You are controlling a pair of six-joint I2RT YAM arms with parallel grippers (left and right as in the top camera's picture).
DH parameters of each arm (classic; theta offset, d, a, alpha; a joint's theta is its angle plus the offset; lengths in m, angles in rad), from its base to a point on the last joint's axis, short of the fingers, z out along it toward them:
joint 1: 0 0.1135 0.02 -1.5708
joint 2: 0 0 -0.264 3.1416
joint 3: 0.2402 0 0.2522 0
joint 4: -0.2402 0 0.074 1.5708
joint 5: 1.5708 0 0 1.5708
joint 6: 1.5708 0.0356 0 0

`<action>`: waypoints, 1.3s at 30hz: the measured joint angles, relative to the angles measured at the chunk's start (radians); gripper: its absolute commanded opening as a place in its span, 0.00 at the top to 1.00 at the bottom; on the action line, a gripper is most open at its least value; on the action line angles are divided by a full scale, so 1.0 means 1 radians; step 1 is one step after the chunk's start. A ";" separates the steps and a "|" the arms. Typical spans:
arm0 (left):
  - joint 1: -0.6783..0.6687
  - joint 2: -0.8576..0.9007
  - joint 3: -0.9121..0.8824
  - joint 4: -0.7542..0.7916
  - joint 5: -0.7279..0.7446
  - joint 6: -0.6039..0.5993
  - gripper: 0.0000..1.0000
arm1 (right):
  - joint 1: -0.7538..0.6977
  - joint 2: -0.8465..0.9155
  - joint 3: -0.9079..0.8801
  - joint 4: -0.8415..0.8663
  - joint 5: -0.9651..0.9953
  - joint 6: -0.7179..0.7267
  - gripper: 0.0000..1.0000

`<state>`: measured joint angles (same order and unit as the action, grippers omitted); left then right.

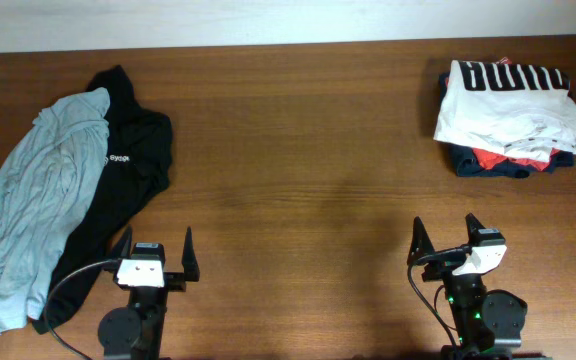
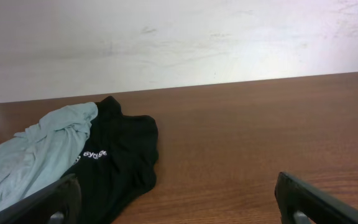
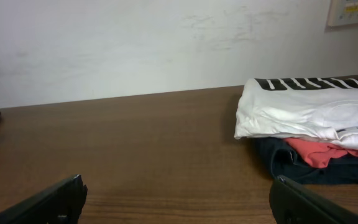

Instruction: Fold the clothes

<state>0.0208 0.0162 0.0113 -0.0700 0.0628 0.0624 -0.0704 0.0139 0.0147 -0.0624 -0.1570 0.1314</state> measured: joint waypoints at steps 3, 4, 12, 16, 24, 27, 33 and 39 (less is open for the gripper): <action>0.000 0.000 0.000 0.000 0.000 0.000 0.01 | 0.000 0.000 0.000 0.000 0.000 0.000 0.01; 0.000 0.000 0.000 0.000 0.000 0.000 0.01 | 0.000 0.000 0.000 0.000 0.000 0.000 0.02; 0.000 0.000 0.000 0.000 0.000 0.000 0.01 | 0.000 0.000 0.000 0.000 0.000 0.000 0.02; 0.000 0.000 0.000 -0.002 -0.042 0.005 0.01 | 0.000 0.000 0.000 0.007 0.000 0.000 0.01; 0.000 0.000 0.000 0.008 -0.081 0.005 0.01 | 0.000 0.000 -0.002 0.132 -0.019 0.001 0.01; 0.000 0.000 0.000 0.079 -0.080 -0.008 0.01 | 0.000 0.000 -0.002 0.165 -0.036 0.004 0.01; 0.000 0.010 0.020 0.066 -0.074 -0.046 0.01 | 0.000 0.083 0.087 0.140 -0.048 0.007 0.01; 0.000 0.132 0.190 0.011 -0.070 -0.060 0.01 | 0.000 0.358 0.372 0.064 -0.090 0.010 0.01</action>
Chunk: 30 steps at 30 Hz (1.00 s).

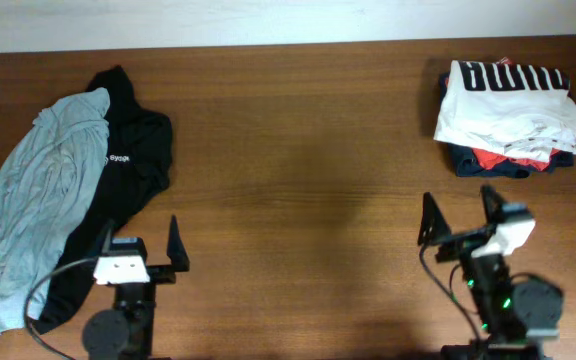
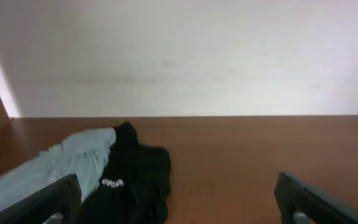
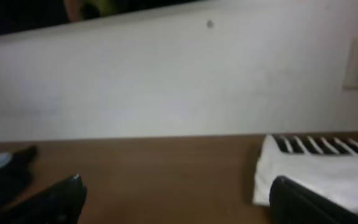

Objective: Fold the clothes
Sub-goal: 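Reach the left gripper to the light blue t-shirt and grasp it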

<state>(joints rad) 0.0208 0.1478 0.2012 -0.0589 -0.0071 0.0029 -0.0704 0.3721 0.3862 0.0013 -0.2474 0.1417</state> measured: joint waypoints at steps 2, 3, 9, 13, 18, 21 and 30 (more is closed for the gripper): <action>0.000 0.076 0.082 -0.027 0.008 0.000 0.01 | 0.000 0.105 0.108 -0.039 -0.034 0.001 0.02; 0.000 0.122 0.127 -0.040 0.016 0.001 0.01 | 0.000 0.156 0.163 -0.064 -0.051 0.002 0.01; 0.000 0.441 0.431 -0.202 0.079 0.008 0.01 | 0.000 0.466 0.532 -0.331 -0.142 -0.003 0.01; 0.000 0.705 0.726 -0.422 0.113 0.013 0.01 | 0.000 0.653 0.789 -0.568 -0.166 -0.063 0.01; 0.000 0.977 1.045 -0.666 0.141 0.016 0.01 | -0.001 0.843 1.025 -0.779 -0.176 -0.145 0.01; 0.000 1.112 1.196 -0.734 0.183 0.016 0.01 | -0.001 0.953 1.112 -0.851 -0.185 -0.174 0.02; 0.003 1.324 1.273 -0.695 0.185 0.031 0.01 | -0.001 1.137 1.130 -0.862 -0.241 -0.195 0.01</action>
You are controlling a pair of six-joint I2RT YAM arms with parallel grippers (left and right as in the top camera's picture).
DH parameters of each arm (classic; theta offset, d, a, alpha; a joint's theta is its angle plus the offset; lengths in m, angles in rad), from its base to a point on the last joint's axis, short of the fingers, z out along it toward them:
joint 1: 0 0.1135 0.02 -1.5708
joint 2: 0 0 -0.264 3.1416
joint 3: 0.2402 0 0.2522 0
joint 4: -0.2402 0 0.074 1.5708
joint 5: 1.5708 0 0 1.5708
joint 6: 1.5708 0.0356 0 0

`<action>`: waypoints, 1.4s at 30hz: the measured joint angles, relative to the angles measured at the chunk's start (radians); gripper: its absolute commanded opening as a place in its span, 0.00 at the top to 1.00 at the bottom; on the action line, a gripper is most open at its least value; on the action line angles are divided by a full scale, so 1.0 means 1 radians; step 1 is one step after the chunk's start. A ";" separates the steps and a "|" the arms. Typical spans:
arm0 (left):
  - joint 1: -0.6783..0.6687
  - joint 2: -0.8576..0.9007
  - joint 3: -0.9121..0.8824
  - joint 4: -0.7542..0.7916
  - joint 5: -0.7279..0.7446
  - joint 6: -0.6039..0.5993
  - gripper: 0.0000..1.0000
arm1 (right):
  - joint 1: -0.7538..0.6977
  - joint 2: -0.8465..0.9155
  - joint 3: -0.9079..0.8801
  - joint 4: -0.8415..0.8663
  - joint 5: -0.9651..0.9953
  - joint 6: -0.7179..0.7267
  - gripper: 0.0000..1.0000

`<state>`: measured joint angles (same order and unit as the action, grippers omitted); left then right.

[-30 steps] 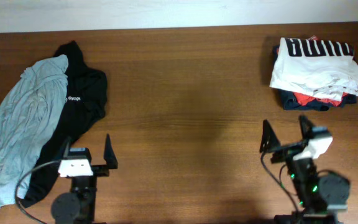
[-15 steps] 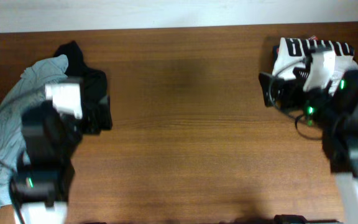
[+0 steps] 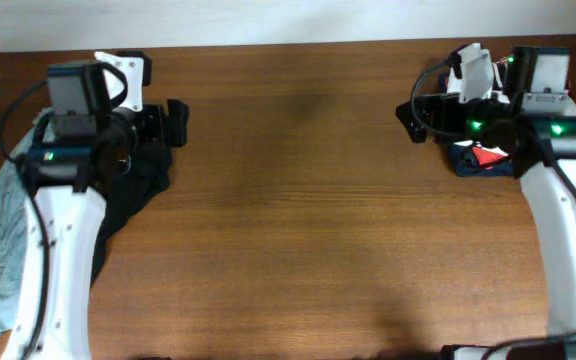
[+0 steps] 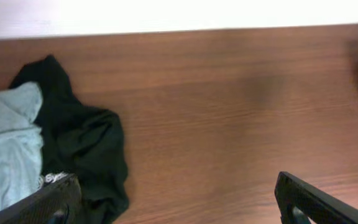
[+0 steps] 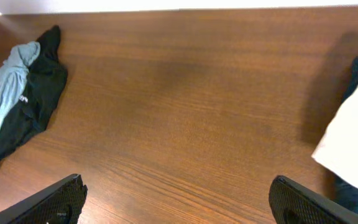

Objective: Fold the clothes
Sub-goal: 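Reach the left gripper to the light blue t-shirt and grasp it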

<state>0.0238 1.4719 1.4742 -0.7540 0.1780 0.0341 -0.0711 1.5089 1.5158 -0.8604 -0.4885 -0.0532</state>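
A light blue garment lies crumpled at the table's left, partly over a black garment [image 3: 133,190] with small white lettering. My left gripper [image 3: 173,122] hangs open above the black garment's right edge with nothing in it. In the left wrist view the black garment [image 4: 86,146] and the blue one [image 4: 8,146] lie below and to the left of the open left gripper [image 4: 179,202]. My right gripper [image 3: 415,115] is open and empty beside a folded stack [image 3: 485,157], mostly hidden under the arm. The right wrist view shows the stack's white shirt [image 5: 353,137] to the right of the open right gripper [image 5: 179,199].
Bare brown table [image 3: 298,220] stretches between the two piles. A pale wall runs along the table's far edge [image 3: 288,42]. Both white arms reach from the near edge up the left and right sides.
Both arms were low at the table's near edge. Now they reach to the far side, left gripper over the black garment, right gripper by the folded stack. Both stay open.
Both grippers first sat open at the near edge, their cameras looking level across the table. Then the left had shifted a little left and the right a little right. Now both look down from the far side. The clothes have not moved.
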 measured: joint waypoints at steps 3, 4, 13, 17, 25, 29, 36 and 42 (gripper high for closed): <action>0.015 0.056 0.000 0.043 -0.111 -0.010 0.01 | 0.000 0.031 0.000 0.000 -0.007 -0.001 0.01; 0.026 0.077 0.000 0.066 -0.156 -0.025 0.04 | 0.000 0.041 0.000 0.001 -0.009 -0.002 0.02; 0.181 0.269 0.010 0.270 -0.341 -0.079 0.06 | 0.027 0.157 0.001 0.019 -0.019 -0.008 0.01; 0.234 0.385 0.047 0.292 -0.358 -0.081 0.06 | 0.056 0.190 0.002 0.029 -0.019 -0.010 0.01; 0.298 0.633 0.172 0.318 -0.352 -0.081 0.06 | 0.104 0.235 0.002 0.037 -0.018 -0.011 0.01; 0.302 0.721 0.196 0.352 -0.330 -0.081 0.09 | 0.105 0.238 0.002 0.042 -0.018 -0.011 0.01; 0.301 0.818 0.201 0.391 -0.281 -0.085 0.51 | 0.106 0.238 0.002 0.062 -0.018 -0.011 0.01; 0.307 0.827 0.208 0.415 -0.300 -0.087 0.79 | 0.106 0.238 0.002 0.081 -0.018 -0.011 0.01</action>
<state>0.3313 2.2990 1.6825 -0.3389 -0.1219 -0.0525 0.0345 1.7473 1.5177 -0.7792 -0.5064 -0.0647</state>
